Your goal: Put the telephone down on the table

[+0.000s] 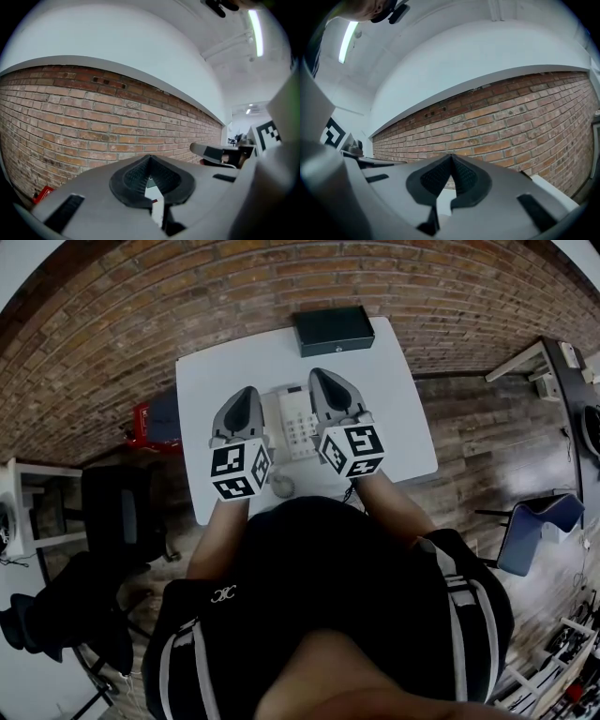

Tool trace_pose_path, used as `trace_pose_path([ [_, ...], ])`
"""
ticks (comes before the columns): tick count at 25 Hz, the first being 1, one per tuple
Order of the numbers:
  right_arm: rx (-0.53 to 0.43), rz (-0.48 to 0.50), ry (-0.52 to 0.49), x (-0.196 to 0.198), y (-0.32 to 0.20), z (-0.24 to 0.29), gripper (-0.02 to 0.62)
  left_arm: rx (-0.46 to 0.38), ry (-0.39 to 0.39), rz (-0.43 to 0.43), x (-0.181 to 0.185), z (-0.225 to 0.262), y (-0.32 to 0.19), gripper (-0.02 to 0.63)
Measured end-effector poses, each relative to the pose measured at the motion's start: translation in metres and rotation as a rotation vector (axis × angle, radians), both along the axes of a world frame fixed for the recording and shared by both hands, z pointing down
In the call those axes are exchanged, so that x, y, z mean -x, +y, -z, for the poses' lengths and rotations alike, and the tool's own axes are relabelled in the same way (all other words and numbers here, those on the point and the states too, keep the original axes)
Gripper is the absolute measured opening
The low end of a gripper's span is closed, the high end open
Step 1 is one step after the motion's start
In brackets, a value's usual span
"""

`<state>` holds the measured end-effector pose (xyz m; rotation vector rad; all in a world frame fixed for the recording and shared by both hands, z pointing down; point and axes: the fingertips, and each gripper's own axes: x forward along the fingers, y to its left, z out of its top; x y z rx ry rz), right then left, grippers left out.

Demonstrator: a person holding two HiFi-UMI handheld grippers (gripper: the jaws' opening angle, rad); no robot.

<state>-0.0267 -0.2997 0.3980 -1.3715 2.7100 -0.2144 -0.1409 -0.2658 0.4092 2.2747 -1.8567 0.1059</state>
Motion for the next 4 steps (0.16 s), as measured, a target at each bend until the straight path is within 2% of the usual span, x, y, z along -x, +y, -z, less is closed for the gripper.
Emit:
trace_pose_path([
  [4, -0.029, 0.003, 0.030, 0.0043, 0.0007, 0.0022, -0.002, 0.003, -0.008, 0.000, -0.0007, -0.0019, -0.0001, 0.003],
])
